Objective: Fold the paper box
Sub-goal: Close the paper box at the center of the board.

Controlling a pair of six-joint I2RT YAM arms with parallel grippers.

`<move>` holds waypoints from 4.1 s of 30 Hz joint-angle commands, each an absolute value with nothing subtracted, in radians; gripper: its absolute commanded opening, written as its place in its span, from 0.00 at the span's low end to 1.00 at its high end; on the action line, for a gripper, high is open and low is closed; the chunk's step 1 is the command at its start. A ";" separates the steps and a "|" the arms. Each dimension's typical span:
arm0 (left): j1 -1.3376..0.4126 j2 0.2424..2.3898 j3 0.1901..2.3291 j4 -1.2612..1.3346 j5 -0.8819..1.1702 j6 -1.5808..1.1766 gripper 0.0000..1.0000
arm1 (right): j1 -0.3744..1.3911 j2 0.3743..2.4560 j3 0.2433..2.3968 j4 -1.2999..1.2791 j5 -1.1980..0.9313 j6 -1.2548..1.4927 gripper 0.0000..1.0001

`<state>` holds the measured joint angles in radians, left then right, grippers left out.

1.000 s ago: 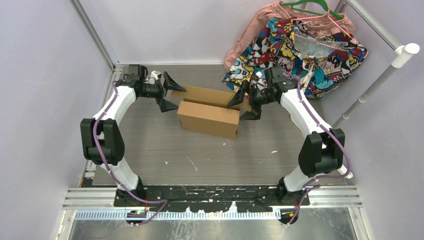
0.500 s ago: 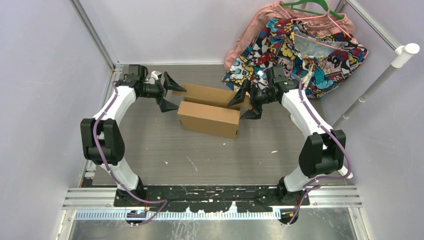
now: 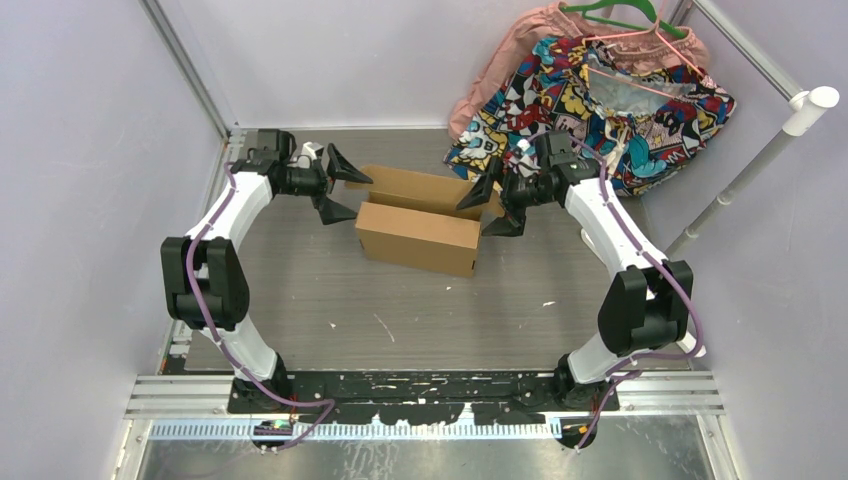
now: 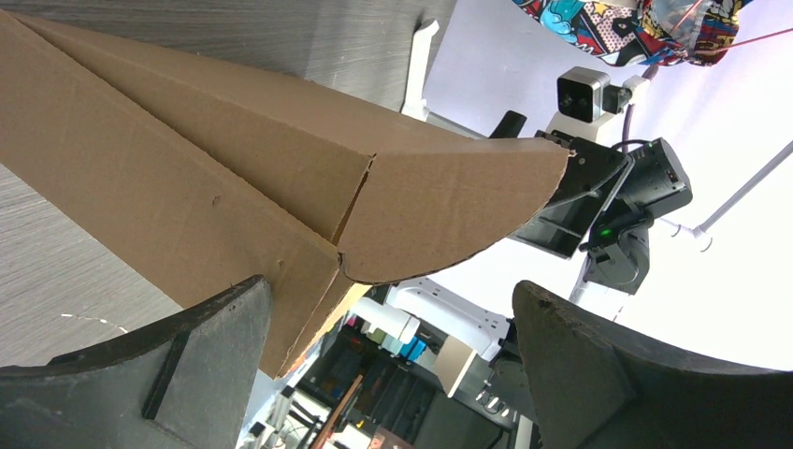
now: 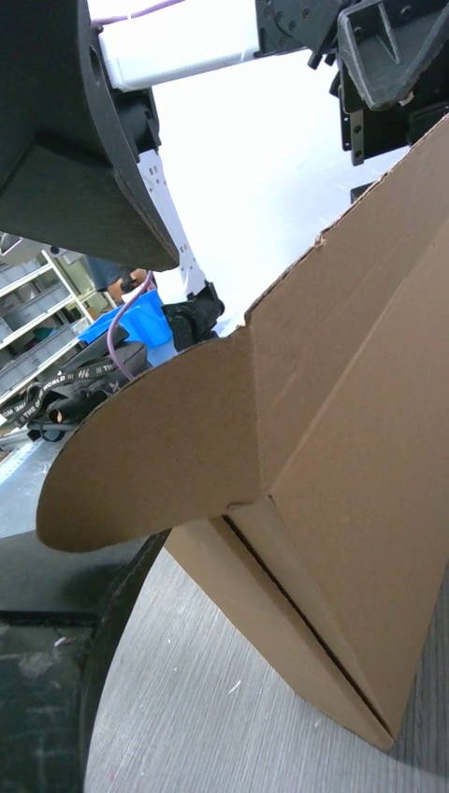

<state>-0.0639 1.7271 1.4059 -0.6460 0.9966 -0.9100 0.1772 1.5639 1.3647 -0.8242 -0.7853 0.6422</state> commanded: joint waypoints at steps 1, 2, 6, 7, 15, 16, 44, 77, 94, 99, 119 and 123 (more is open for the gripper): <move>-0.069 1.717 1.413 -0.640 1.056 -0.915 1.00 | 0.154 1.496 1.390 -0.819 -0.754 0.636 1.00; -0.069 1.718 1.413 -0.640 1.056 -0.914 1.00 | 0.151 1.493 1.407 -0.845 -0.731 0.620 1.00; -0.066 1.720 1.413 -0.641 1.056 -0.913 1.00 | 0.150 1.481 1.456 -0.936 -0.663 0.567 1.00; -0.067 1.721 1.413 -0.641 1.055 -0.913 1.00 | 0.150 1.480 1.468 -0.958 -0.648 0.554 1.00; -0.061 1.721 1.410 -0.643 1.061 -0.907 1.00 | 0.129 1.438 1.538 -0.958 -0.500 0.576 1.00; -0.061 1.722 1.410 -0.644 1.062 -0.905 1.00 | 0.128 1.438 1.566 -0.960 -0.463 0.575 1.00; -0.057 1.725 1.366 -0.618 1.055 -0.903 1.00 | 0.372 2.007 2.272 -1.141 -0.084 0.458 0.81; -0.020 1.689 1.393 -0.526 1.063 -0.957 1.00 | 0.441 1.985 2.154 -1.137 -0.054 0.445 0.80; 0.074 1.440 1.466 -0.796 0.772 -0.697 1.00 | 0.426 2.041 2.221 -1.151 -0.107 0.451 0.81; 0.011 1.283 1.432 -0.995 0.524 -0.563 0.99 | 0.426 2.057 2.229 -1.150 -0.118 0.455 0.81; -0.770 1.132 1.080 -0.686 -0.117 -0.769 1.00 | 0.426 2.082 2.222 -1.142 -0.152 0.444 0.81; -0.839 1.220 1.110 -0.582 -0.261 -0.776 1.00 | 0.426 2.086 2.219 -1.142 -0.168 0.442 0.81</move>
